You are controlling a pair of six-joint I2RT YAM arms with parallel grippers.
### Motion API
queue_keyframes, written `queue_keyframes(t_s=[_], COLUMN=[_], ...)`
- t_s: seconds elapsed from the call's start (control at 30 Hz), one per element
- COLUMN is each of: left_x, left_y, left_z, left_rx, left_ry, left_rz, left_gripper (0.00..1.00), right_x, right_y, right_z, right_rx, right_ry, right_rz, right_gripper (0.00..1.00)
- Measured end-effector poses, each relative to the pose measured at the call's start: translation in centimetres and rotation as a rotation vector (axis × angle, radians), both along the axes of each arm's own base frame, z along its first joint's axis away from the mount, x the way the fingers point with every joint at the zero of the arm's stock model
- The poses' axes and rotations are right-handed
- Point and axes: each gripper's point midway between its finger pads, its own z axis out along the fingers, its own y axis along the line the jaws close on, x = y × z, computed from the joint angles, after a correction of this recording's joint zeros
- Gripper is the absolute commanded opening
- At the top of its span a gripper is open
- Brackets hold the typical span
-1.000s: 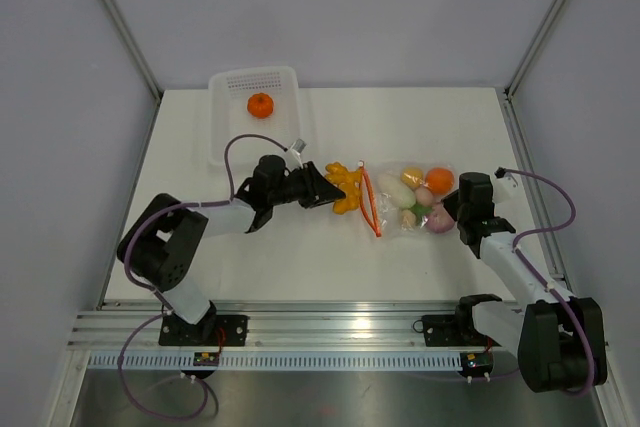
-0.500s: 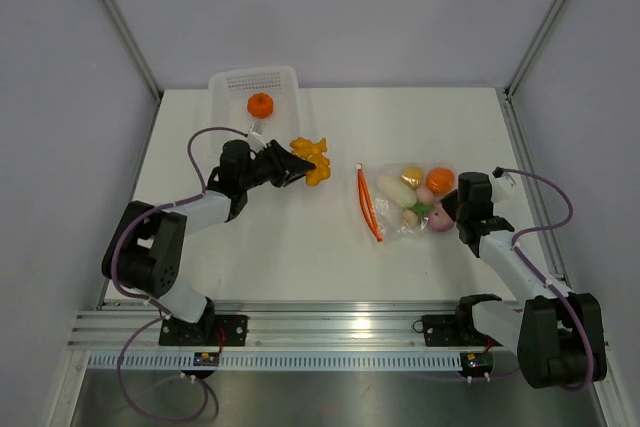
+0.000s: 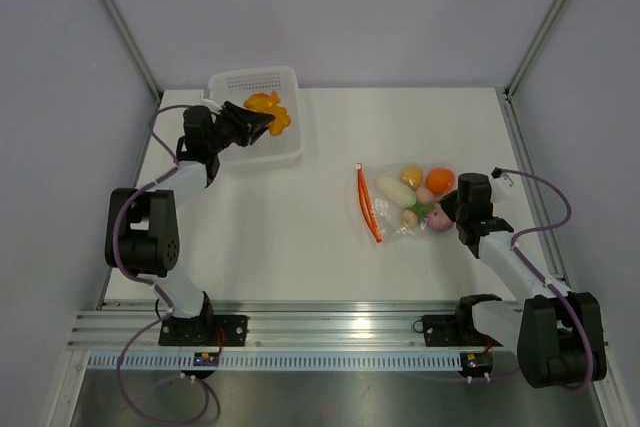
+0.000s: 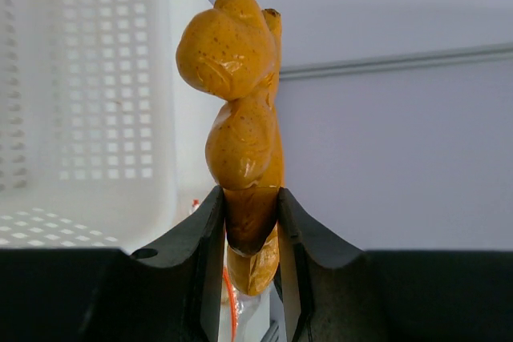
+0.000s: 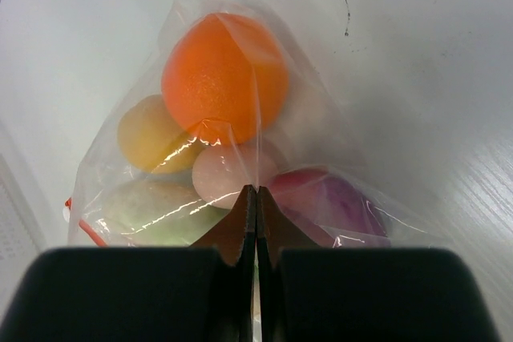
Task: Open the zip-top bag and remove the fake food
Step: Place the fake vegetable in the bin.
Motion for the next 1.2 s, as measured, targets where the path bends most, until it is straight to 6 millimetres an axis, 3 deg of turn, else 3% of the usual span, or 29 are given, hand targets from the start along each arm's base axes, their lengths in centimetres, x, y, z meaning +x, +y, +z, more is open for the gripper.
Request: queue_keyframes(t_s=[0.03,0.07,0.17,0.27,0.53,0.63,0.73,0.83,0.9,1.13,1.2], left_x=[0.3,0.6,1.1,1.2,-0.2,-2.2,-4.9,-7.4,-8.7,-14.2,-15.1], left_y=[0.6,1.4,3.0,3.9,3.6,3.2,1.3,-1.1,-2.9,-8.5,-10.1], left_z=[-0.2,-0.4,-1.1,-2.0,-2.7,-1.6,0.0,0.2,-0.8,-7.7,-8.8], left_rx=[0.008,0.018,0.048,0.075,0.108,0.128,0.15,0.176,0.195,0.259,0.279], left_ry=[0.01,0.022,0.045,0.074,0.11,0.075,0.012,-0.034,-0.037,0.052,0.057], left_rz=[0.017,0.036,0.077,0.103,0.089,0.087,0.047,-0.014,-0.061,-0.235,-0.285], left_gripper=[0.31,0.46,0.67,0.81,0.83,0.82,0.8,0.78,0.77,0.73,0.67], right_x=[0.0,0.0,-0.1,-0.2,0.0,-0.1,-0.1,-0.1,-0.1,-0.1,-0.1], right_y=[0.0,0.0,0.1,0.3,0.5,0.8,0.9,1.2,1.2,1.3,1.3], right_z=[0.0,0.0,0.2,0.2,0.3,0.0,-0.4,-0.5,-0.5,-0.5,-0.5], right_rx=[0.0,0.002,0.006,0.014,0.015,0.018,0.017,0.02,0.021,0.015,0.015], right_ry=[-0.001,-0.001,-0.008,-0.013,-0.019,-0.009,0.004,0.01,0.01,0.011,0.01], right_rz=[0.0,0.002,0.007,0.016,0.029,0.047,0.056,0.071,0.076,0.086,0.088], right_gripper=[0.0,0.0,0.0,0.0,0.0,0.0,0.0,0.0,0.0,0.0,0.0])
